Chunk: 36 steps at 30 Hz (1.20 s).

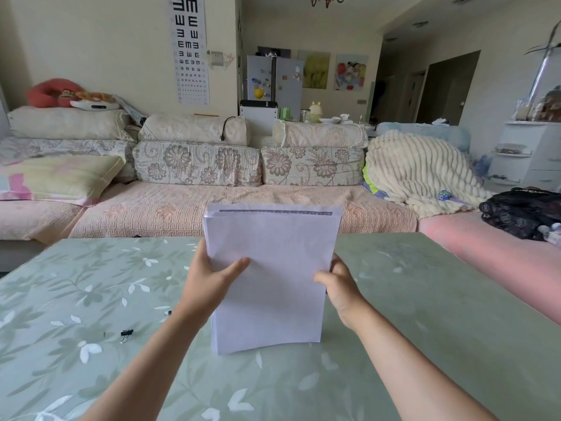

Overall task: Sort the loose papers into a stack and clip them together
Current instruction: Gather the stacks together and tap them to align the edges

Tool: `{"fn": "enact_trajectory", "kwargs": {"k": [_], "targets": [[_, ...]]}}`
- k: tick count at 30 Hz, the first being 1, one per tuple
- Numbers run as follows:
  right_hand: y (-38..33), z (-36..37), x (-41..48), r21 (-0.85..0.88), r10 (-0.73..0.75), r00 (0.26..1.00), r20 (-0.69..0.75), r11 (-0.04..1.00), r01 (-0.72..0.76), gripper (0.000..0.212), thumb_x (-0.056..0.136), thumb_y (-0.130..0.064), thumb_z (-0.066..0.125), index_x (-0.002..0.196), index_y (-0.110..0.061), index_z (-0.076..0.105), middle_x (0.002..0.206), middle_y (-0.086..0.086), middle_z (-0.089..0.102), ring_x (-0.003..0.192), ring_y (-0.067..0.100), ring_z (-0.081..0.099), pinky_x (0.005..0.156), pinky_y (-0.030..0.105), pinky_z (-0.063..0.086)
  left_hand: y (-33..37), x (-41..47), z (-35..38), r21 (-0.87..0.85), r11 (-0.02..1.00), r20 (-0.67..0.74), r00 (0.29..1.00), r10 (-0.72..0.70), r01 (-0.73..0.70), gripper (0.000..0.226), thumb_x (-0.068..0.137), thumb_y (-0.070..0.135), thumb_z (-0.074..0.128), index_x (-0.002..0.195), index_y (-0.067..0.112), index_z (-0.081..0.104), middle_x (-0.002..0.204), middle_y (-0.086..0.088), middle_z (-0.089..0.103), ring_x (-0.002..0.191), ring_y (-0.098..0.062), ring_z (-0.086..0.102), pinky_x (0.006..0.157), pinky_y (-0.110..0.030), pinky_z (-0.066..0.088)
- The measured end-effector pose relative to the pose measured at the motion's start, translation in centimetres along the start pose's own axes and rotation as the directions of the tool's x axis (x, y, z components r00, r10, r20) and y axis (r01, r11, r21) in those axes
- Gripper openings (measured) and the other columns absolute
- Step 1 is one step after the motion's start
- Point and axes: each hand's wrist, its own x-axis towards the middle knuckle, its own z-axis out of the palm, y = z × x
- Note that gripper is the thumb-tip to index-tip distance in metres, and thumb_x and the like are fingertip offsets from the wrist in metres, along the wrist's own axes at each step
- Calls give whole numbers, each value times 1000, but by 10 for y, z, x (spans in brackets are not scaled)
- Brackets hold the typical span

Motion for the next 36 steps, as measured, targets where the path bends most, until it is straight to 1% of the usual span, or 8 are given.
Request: {"fn": "enact_trajectory", "kwargs": {"k": [12, 15, 17, 19, 21, 23, 31, 36], "targets": [[-3, 16, -8, -141, 44, 996, -84, 988, -55, 38, 73, -4, 46, 106, -22, 53, 91, 3, 62, 69, 16, 52, 58, 26, 40, -13, -9, 4, 103, 994, -13, 999, 38, -36, 39, 82, 4, 67, 117, 20, 58, 103, 1, 71, 94, -13, 69, 75, -28, 53], [-18, 17, 1, -272, -98, 975, -201, 961, 40, 50, 75, 0, 51, 122, -18, 42, 118, 7, 57, 98, 21, 58, 81, 29, 46, -12, -6, 1, 155, 987, 8, 999, 50, -51, 36, 86, -4, 63, 111, 22, 59, 102, -2, 70, 93, -17, 69, 75, -29, 55], [-37, 17, 5, -506, -442, 864, -243, 817, 276, 76, 69, 2, 55, 141, -8, 34, 139, 14, 44, 128, 28, 44, 110, 27, 32, -9, -6, 2, 210, 973, 40, 995, 87, -94, 36, 87, -3, 62, 107, 27, 57, 101, -1, 70, 92, -15, 69, 77, -32, 56], [-64, 18, 2, -730, -748, 658, -81, 494, 472, 83, 67, 5, 57, 146, 3, 31, 145, 21, 37, 137, 34, 34, 119, 31, 20, -6, -7, 4, 297, 942, 83, 987, 137, -156, 34, 88, 2, 63, 109, 28, 55, 99, 6, 68, 89, -6, 67, 76, -30, 55], [-98, 20, -5, -803, -816, 562, 137, 241, 546, 84, 67, 1, 59, 147, 0, 33, 146, 18, 37, 138, 35, 33, 119, 39, 22, -2, -8, 7, 404, 888, 120, 975, 185, -218, 31, 88, 8, 64, 112, 25, 53, 96, 13, 66, 84, 4, 63, 71, -24, 51], [-119, 23, -9, -812, -767, 571, 293, 116, 572, 86, 67, -4, 62, 148, -7, 34, 142, 11, 43, 132, 30, 37, 119, 38, 20, 5, -9, 10, 471, 834, 156, 958, 241, -287, 26, 88, 12, 64, 110, 21, 53, 91, 15, 64, 80, 2, 60, 65, -19, 45], [-136, 8, -11, -795, -505, 781, 366, 267, 545, 23, 77, -18, 66, 97, -24, 55, 98, -2, 60, 98, 27, 56, 81, 38, 45, 33, -11, 12, 608, 684, 232, 914, 332, -403, 26, 90, 21, 62, 90, 32, 39, 75, 9, 56, 70, -21, 52, 61, -35, 44], [-122, -2, -14, -718, -382, 881, 280, 526, 456, 29, 81, -18, 67, 72, -39, 48, 72, -10, 57, 76, 19, 56, 69, 35, 46, 30, -12, 0, 684, 618, 290, 922, 256, -387, 21, 87, 32, 64, 103, 33, 50, 86, 15, 61, 80, -17, 59, 64, -33, 47]]}}
